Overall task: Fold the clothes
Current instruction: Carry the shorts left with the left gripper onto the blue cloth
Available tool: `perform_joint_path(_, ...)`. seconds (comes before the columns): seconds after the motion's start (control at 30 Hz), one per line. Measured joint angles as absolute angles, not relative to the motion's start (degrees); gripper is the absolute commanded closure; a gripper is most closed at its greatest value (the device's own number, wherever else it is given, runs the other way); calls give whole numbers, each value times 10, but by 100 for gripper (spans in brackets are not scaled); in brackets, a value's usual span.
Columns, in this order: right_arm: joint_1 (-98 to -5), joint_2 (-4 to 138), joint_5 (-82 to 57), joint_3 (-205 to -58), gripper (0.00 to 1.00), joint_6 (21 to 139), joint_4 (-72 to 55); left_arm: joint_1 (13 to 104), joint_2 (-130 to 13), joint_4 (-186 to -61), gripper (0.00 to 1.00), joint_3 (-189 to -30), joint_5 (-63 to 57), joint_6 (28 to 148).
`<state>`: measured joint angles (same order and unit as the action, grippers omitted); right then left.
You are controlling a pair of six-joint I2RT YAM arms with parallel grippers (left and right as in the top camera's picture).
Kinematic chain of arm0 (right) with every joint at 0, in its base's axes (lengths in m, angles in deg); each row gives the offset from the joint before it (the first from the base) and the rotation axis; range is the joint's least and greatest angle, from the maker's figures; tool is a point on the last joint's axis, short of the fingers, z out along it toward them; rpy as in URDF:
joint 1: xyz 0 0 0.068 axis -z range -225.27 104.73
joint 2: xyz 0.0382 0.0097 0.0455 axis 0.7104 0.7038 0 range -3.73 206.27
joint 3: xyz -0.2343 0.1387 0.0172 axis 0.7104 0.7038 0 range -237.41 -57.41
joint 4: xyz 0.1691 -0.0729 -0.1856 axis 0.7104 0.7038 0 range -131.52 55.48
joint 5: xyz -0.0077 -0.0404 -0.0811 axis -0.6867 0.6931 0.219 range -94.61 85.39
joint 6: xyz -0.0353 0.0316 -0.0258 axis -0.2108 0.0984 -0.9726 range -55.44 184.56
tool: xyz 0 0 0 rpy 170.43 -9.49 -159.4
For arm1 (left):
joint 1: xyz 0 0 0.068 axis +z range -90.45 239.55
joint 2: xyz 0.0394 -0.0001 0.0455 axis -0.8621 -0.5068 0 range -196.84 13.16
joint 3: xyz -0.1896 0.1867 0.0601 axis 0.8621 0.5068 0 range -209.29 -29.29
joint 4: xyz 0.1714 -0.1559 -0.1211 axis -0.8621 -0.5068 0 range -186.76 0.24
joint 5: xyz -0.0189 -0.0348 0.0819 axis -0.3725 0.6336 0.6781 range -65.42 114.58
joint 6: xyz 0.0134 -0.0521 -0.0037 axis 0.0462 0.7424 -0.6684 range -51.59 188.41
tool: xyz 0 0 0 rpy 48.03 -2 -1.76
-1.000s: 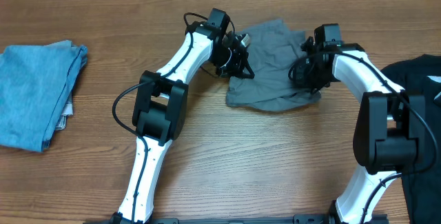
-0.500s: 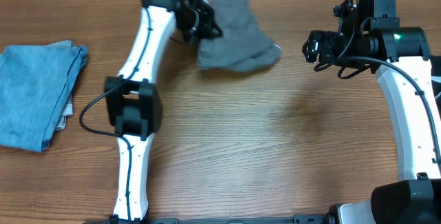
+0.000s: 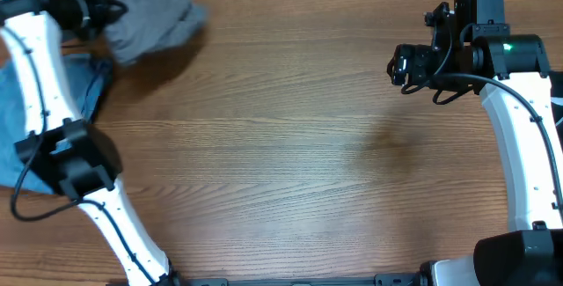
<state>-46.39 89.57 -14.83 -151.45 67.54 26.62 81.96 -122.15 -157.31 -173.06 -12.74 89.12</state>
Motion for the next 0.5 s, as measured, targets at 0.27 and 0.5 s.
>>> perform_joint_path(0.27,-464,896,-142,-1492,7,675,261,949,-1052,-1583,96,-1748,-102,800)
perform_joint_path(0.5,-464,897,-142,-1477,7,666,266,980,-1078,-1575,96,-1750,-73,738)
